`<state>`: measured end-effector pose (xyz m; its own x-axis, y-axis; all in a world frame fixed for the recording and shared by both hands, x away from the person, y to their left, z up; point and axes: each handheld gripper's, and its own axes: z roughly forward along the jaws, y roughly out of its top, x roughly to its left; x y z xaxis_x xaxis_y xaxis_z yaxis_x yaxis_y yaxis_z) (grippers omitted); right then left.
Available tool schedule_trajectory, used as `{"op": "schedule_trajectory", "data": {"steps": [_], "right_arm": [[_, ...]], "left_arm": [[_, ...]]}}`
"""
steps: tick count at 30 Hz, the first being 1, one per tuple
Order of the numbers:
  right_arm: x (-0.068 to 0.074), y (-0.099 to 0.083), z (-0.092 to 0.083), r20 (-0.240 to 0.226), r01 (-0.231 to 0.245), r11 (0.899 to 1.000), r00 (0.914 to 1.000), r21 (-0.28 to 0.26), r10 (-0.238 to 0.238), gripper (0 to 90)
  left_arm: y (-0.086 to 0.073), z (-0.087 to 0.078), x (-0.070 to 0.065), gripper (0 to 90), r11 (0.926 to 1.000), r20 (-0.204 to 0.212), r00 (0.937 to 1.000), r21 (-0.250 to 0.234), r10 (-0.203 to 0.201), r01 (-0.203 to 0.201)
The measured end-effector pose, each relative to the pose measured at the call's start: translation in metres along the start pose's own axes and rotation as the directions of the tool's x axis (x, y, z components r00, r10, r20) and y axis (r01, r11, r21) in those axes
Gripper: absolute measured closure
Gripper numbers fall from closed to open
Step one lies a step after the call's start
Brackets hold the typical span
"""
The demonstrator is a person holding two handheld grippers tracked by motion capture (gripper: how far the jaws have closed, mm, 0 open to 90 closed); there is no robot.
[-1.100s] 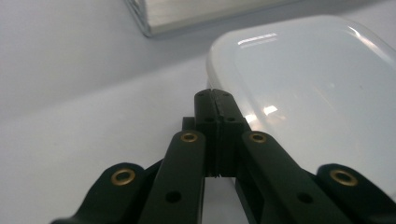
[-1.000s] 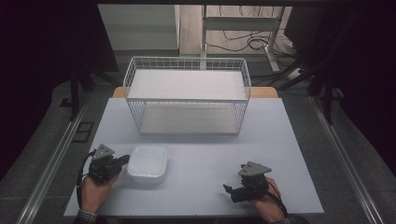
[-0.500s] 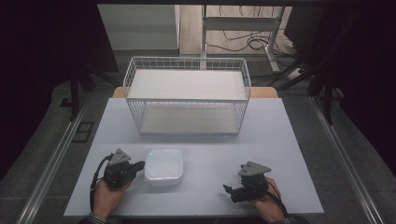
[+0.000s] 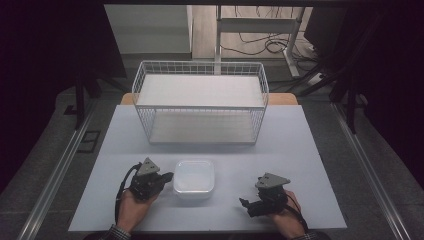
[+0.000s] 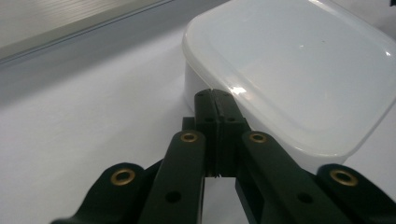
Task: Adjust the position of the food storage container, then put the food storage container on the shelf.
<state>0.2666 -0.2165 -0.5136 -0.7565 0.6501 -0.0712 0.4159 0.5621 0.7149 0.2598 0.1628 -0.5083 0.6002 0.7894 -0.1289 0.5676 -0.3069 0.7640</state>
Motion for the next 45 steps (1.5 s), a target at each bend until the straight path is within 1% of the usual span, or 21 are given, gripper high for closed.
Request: {"op": "schedule_trajectory", "data": {"steps": [5,7,11,13,16,17,20,23,24,25,27,30,31,36,37,39,40,41,42,43,45], "right_arm": [[0.0,0.0,0.001,-0.002,-0.004,1.0,1.0,0.001,0.004,3.8],[0.0,0.0,0.001,-0.002,-0.001,1.0,1.0,0.003,0.001,3.9],[0.0,0.0,0.001,-0.004,-0.002,1.0,1.0,0.002,0.002,3.9],[0.0,0.0,0.0,-0.005,-0.006,1.0,1.0,0.002,0.006,3.9],[-0.001,0.0,-0.001,-0.003,-0.007,1.0,1.0,-0.002,0.007,3.9],[-0.002,-0.001,-0.001,-0.003,-0.014,1.0,0.9999,-0.006,0.014,3.9],[-0.002,-0.001,-0.001,-0.003,-0.019,1.0,0.9998,-0.008,0.019,3.9],[-0.003,-0.001,-0.002,-0.008,-0.022,1.0,0.9997,-0.019,0.022,3.9],[-0.003,-0.001,-0.002,-0.008,-0.022,1.0,0.9997,-0.019,0.022,3.9],[-0.003,-0.001,-0.002,-0.01,-0.024,0.999,0.9997,-0.024,0.024,3.9],[-0.004,-0.001,-0.002,-0.015,-0.033,0.999,0.9994,-0.03,0.033,3.6],[-0.005,0.0,-0.003,-0.017,-0.056,0.997,0.9983,-0.052,0.056,3.5],[-0.005,0.001,-0.003,-0.017,-0.066,0.996,0.9977,-0.058,0.065,3.5],[-0.005,0.003,-0.004,-0.022,-0.091,0.993,0.9957,-0.071,0.09,3.5],[-0.005,0.005,-0.005,-0.022,-0.097,0.992,0.9952,-0.076,0.096,3.4],[-0.006,0.008,-0.005,-0.033,-0.107,0.991,0.994,-0.081,0.104,3.3],[-0.006,0.008,-0.005,-0.033,-0.107,0.991,0.994,-0.081,0.104,3.3],[-0.006,0.012,-0.005,-0.056,-0.124,0.988,0.9913,-0.088,0.119,3.2],[-0.006,0.012,-0.005,-0.056,-0.124,0.988,0.9913,-0.088,0.119,3.2],[-0.006,0.016,-0.004,-0.069,-0.133,0.987,0.9895,-0.087,0.127,3.2],[-0.005,0.02,-0.003,-0.082,-0.147,0.986,0.9868,-0.084,0.14,2.9]], "left_arm": [[0.004,0.007,-0.008,90.0,0.9999,0.014,0.9998,-0.004,0.012,-0.012],[0.006,0.01,-0.011,90.0,0.9999,0.031,0.9994,-0.005,0.016,-0.016],[0.007,0.015,-0.013,89.6,0.9997,0.051,0.9985,-0.005,0.022,-0.022],[0.006,0.012,-0.009,81.3,0.9997,0.047,0.9988,-0.02,0.014,-0.013],[0.004,0.008,-0.004,57.4,0.9997,0.027,0.9996,-0.026,0.006,-0.005],[0.002,0.003,0.002,50.5,0.9996,0.008,0.9999,-0.029,0.006,-0.006],[-0.002,0.001,0.006,32.2,0.9995,0.018,0.9998,-0.031,-0.007,0.007],[-0.008,-0.002,0.012,20.3,0.999,0.029,0.9994,-0.04,-0.02,0.021],[-0.008,-0.002,0.012,17.3,0.999,0.029,0.9994,-0.04,-0.02,0.021],[-0.009,-0.003,0.013,17.3,0.9988,0.036,0.9992,-0.045,-0.02,0.021],[-0.01,-0.004,0.014,10.9,0.9982,0.039,0.9991,-0.056,-0.02,0.022],[-0.013,-0.005,0.015,6.9,0.9971,0.027,0.9996,-0.075,-0.009,0.011],[-0.015,-0.005,0.016,6.1,0.9973,0.01,0.9999,-0.074,0.005,-0.005],[-0.016,-0.005,0.018,5.2,0.9948,0.02,0.9992,-0.096,0.036,-0.034],[-0.016,-0.005,0.017,4.3,0.9944,0.02,0.9984,-0.093,0.053,-0.051],[-0.014,-0.005,0.015,4.4,0.9948,0.021,0.998,-0.083,0.06,-0.058],[-0.014,-0.005,0.015,4.4,0.9948,0.021,0.998,-0.083,0.06,-0.058],[-0.012,-0.006,0.014,4.4,0.9957,0.031,0.9981,-0.078,0.052,-0.05],[-0.012,-0.006,0.014,4.4,0.9957,0.031,0.9981,-0.078,0.052,-0.05],[-0.009,-0.008,0.012,4.6,0.9959,0.045,0.998,-0.081,0.044,-0.04],[-0.006,-0.01,0.01,6.5,0.9951,0.057,0.9974,-0.091,0.044,-0.039]]}}
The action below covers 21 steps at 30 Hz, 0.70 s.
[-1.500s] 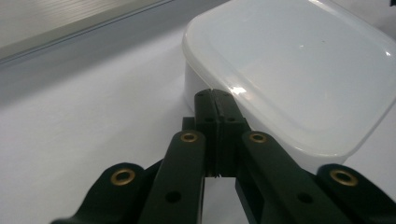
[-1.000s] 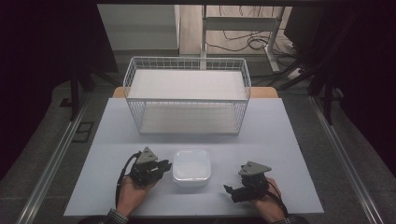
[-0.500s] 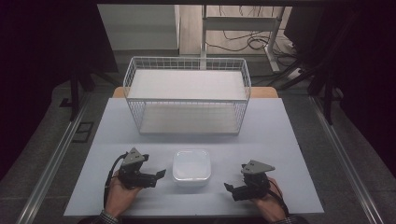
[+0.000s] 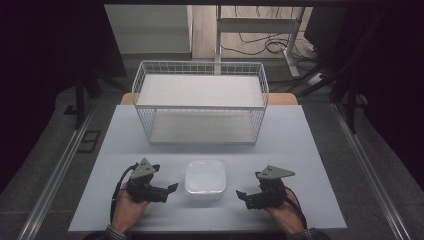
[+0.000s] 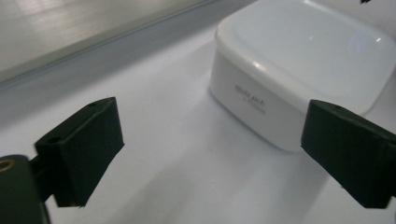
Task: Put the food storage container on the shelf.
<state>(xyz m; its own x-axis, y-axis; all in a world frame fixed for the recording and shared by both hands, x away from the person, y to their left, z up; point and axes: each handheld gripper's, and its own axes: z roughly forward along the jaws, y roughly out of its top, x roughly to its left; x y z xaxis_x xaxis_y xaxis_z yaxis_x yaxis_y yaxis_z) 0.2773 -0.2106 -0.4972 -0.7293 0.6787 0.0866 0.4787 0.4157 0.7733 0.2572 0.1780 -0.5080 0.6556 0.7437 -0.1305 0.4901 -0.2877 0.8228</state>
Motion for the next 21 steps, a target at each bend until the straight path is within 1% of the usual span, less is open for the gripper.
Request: {"op": "schedule_trajectory", "data": {"steps": [1,2,5,6,7,9,11,12,13,14,16,17,19,21], "right_arm": [[0.0,0.0,0.0,0.0,0.0,1.0,1.0,0.0,0.0,2.9],[0.002,0.003,0.002,-0.014,-0.011,1.0,0.9998,0.0,0.011,1.5],[0.005,0.006,0.004,-0.027,-0.012,1.0,0.9996,-0.012,0.012,0.0],[0.008,0.009,0.005,-0.044,-0.015,1.0,0.9989,-0.015,0.015,0.0],[0.008,0.009,0.005,-0.044,-0.015,1.0,0.9989,-0.015,0.015,0.0],[0.013,0.015,0.009,-0.051,-0.003,1.0,0.9987,-0.004,0.003,0.0],[0.014,0.016,0.01,-0.056,0.0,1.0,0.9985,0.002,0.0,0.0],[0.016,0.021,0.013,-0.061,0.006,1.0,0.9981,0.017,-0.005,0.0],[0.016,0.021,0.013,-0.061,0.006,1.0,0.9981,0.017,-0.005,0.0],[0.018,0.025,0.015,-0.063,0.013,1.0,0.998,0.023,-0.011,1.9],[0.019,0.028,0.017,-0.064,0.011,1.0,0.9979,0.026,-0.01,2.8],[0.021,0.032,0.02,-0.071,0.006,1.0,0.9974,0.02,-0.005,5.0],[0.021,0.035,0.021,-0.074,0.006,1.0,0.9973,0.021,-0.004,5.8],[0.021,0.042,0.027,-0.079,0.004,1.0,0.9969,0.025,-0.002,7.5]], "left_arm": [[0.0,0.0,0.0,6.5,1.0,0.0,1.0,0.0,0.0,0.0],[0.003,0.0,-0.002,6.0,1.0,0.011,0.9999,0.002,0.002,-0.002],[0.006,0.003,-0.005,4.2,0.9998,0.021,0.9998,0.016,0.006,-0.006],[0.007,0.005,-0.006,3.5,0.9998,0.035,0.9994,0.018,0.005,-0.006],[0.008,0.006,-0.007,3.5,0.9997,0.046,0.9989,0.022,0.007,-0.008],[0.013,0.011,-0.011,4.2,0.9993,0.058,0.9983,0.036,0.012,-0.014],[0.014,0.012,-0.013,5.8,0.999,0.055,0.9983,0.038,0.02,-0.022],[0.018,0.014,-0.016,6.8,0.9979,0.042,0.9983,0.048,0.041,-0.043],[0.018,0.014,-0.016,7.7,0.9979,0.042,0.9983,0.048,0.041,-0.043],[0.021,0.016,-0.018,8.9,0.9972,0.038,0.9979,0.051,0.053,-0.055],[0.022,0.018,-0.018,9.7,0.9977,0.046,0.9979,0.048,0.046,-0.048],[0.025,0.02,-0.018,10.7,0.9979,0.052,0.9978,0.047,0.042,-0.044],[0.027,0.022,-0.018,10.9,0.9979,0.057,0.9975,0.048,0.041,-0.044],[0.033,0.03,-0.019,9.3,0.9971,0.077,0.9966,0.068,0.029,-0.034]]}}
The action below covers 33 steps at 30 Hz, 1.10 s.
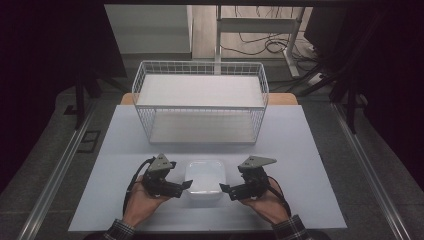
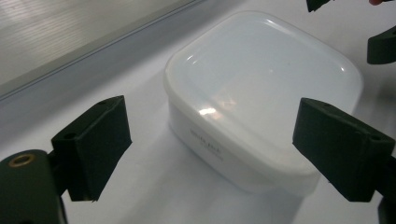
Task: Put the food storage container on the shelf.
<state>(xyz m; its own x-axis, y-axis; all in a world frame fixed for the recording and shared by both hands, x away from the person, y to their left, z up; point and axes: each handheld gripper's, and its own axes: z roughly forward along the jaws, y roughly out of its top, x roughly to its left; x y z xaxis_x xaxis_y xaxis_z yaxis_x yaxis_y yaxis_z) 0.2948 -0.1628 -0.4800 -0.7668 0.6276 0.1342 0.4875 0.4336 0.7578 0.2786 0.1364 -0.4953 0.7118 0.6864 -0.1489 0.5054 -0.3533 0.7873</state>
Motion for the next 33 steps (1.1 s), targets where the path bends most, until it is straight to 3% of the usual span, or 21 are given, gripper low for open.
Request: {"op": "schedule_trajectory", "data": {"steps": [4,7,10,11,12,13,14,15,16,17,19,20,23,25,26,28,32,33], "right_arm": [[0.0,0.005,0.008,-0.016,0.001,1.0,0.9999,0.015,0.0,8.1],[0.0,0.007,0.021,-0.042,0.005,0.999,0.9991,0.052,-0.003,6.8],[-0.002,0.007,0.026,-0.063,-0.01,0.998,0.9979,0.056,0.013,6.2],[-0.003,0.009,0.028,-0.087,-0.024,0.997,0.9958,0.068,0.03,6.8],[-0.003,0.009,0.028,-0.087,-0.024,0.997,0.9958,0.068,0.03,6.8],[-0.003,0.009,0.029,-0.112,-0.04,0.996,0.9926,0.079,0.048,10.1],[-0.003,0.009,0.029,-0.112,-0.04,0.996,0.9926,0.079,0.048,10.1],[-0.002,0.008,0.029,-0.148,-0.045,0.994,0.9872,0.095,0.059,13.7],[-0.002,0.008,0.029,-0.148,-0.045,0.994,0.9872,0.095,0.059,13.7],[0.001,0.007,0.027,-0.152,-0.054,0.992,0.9858,0.115,0.071,14.9],[0.006,0.006,0.023,-0.131,-0.041,0.992,0.9899,0.119,0.056,19.1],[0.006,0.006,0.023,-0.131,-0.041,0.992,0.9899,0.119,0.056,19.1],[0.009,0.005,0.007,-0.076,-0.064,0.993,0.9945,0.104,0.072,44.7],[0.007,0.004,0.0,-0.078,-0.124,0.987,0.9882,0.098,0.132,54.6],[0.007,0.004,0.0,-0.078,-0.124,0.987,0.9882,0.098,0.132,54.6],[0.004,0.002,-0.005,-0.089,-0.174,0.982,0.9797,0.069,0.18,63.4],[0.0,0.002,-0.007,-0.089,-0.209,0.977,0.9732,0.042,0.212,70.7],[-0.001,0.002,-0.008,-0.088,-0.229,0.973,0.9693,0.019,0.229,76.9]], "left_arm": [[0.002,0.009,-0.001,5.2,0.9991,0.005,0.9997,0.034,0.025,-0.025],[0.001,0.016,0.003,3.5,0.9996,0.047,0.9988,0.028,-0.011,0.01],[-0.001,0.017,0.006,5.7,0.9993,0.081,0.9962,0.021,-0.032,0.031],[-0.003,0.018,0.007,7.2,0.9984,0.124,0.9908,0.022,-0.054,0.052],[-0.003,0.018,0.007,7.6,0.9984,0.124,0.9908,0.022,-0.054,0.052],[-0.005,0.019,0.007,7.7,0.9963,0.17,0.982,0.035,-0.083,0.078],[-0.005,0.019,0.007,7.9,0.9963,0.17,0.982,0.035,-0.083,0.078],[-0.008,0.02,0.004,9.5,0.9951,0.203,0.9745,0.042,-0.096,0.089],[-0.008,0.02,0.004,8.9,0.9951,0.203,0.9745,0.042,-0.096,0.089],[-0.01,0.016,-0.002,9.7,0.9978,0.177,0.982,0.029,-0.064,0.06],[-0.011,0.01,-0.009,13.8,0.9986,0.144,0.9883,0.025,-0.05,0.047],[-0.011,0.01,-0.009,17.9,0.9986,0.144,0.9883,0.025,-0.05,0.047],[-0.016,-0.003,-0.008,38.5,0.9956,0.13,0.9873,-0.012,-0.091,0.093],[-0.016,-0.006,-0.006,48.0,0.994,0.136,0.9851,-0.016,-0.105,0.109],[-0.016,-0.006,-0.006,51.6,0.994,0.136,0.9851,-0.016,-0.105,0.109],[-0.015,-0.009,-0.003,59.1,0.9897,0.122,0.9837,-0.039,-0.132,0.138],[-0.015,-0.012,-0.002,69.4,0.9817,0.107,0.9795,-0.068,-0.17,0.178],[-0.015,-0.012,-0.001,73.3,0.9786,0.109,0.9775,-0.08,-0.181,0.19]]}}
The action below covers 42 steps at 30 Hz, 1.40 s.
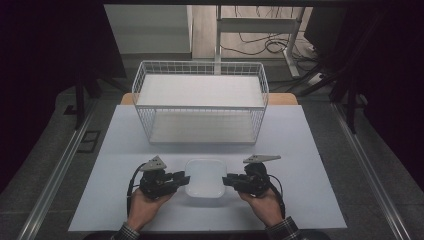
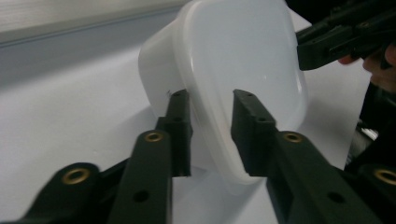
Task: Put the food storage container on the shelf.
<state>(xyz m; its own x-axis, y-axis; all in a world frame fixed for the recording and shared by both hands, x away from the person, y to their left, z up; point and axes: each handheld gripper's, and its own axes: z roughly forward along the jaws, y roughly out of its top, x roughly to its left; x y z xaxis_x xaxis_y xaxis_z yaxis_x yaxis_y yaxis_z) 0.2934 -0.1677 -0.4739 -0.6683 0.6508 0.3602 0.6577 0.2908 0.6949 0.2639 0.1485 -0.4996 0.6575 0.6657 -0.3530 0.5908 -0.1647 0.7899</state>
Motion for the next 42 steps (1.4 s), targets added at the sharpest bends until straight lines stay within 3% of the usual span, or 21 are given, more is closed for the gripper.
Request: {"op": "schedule_trajectory", "data": {"steps": [2,5,13,22,32,42], "right_arm": [[0.0,-0.001,0.001,0.01,0.019,1.0,0.9998,-0.008,-0.019,78.1],[0.001,-0.002,0.002,0.02,0.019,1.0,0.9996,-0.024,-0.019,78.1],[0.001,0.015,0.002,0.06,0.082,0.993,0.9952,-0.079,-0.077,78.1],[-0.015,0.05,0.014,0.109,0.121,0.987,0.988,-0.107,-0.109,77.6],[-0.04,0.079,0.037,0.154,0.114,0.987,0.9835,-0.115,-0.096,77.1],[-0.056,0.087,0.052,0.17,0.072,0.994,0.9837,-0.078,-0.058,76.0]], "left_arm": [[0.001,-0.001,0.003,78.5,0.9998,-0.012,0.9999,-0.021,-0.002,0.002],[0.002,-0.001,0.005,78.6,0.9996,-0.014,0.9999,-0.026,-0.01,0.009],[0.017,0.0,0.009,78.7,0.9981,-0.05,0.9987,-0.061,-0.011,0.008],[0.048,0.012,0.032,78.6,0.9965,-0.085,0.9962,-0.082,-0.023,0.016],[0.072,0.034,0.059,78.3,0.9961,-0.123,0.9912,-0.078,-0.05,0.041],[0.079,0.052,0.075,77.5,0.9949,-0.12,0.9879,-0.039,-0.097,0.093]]}}
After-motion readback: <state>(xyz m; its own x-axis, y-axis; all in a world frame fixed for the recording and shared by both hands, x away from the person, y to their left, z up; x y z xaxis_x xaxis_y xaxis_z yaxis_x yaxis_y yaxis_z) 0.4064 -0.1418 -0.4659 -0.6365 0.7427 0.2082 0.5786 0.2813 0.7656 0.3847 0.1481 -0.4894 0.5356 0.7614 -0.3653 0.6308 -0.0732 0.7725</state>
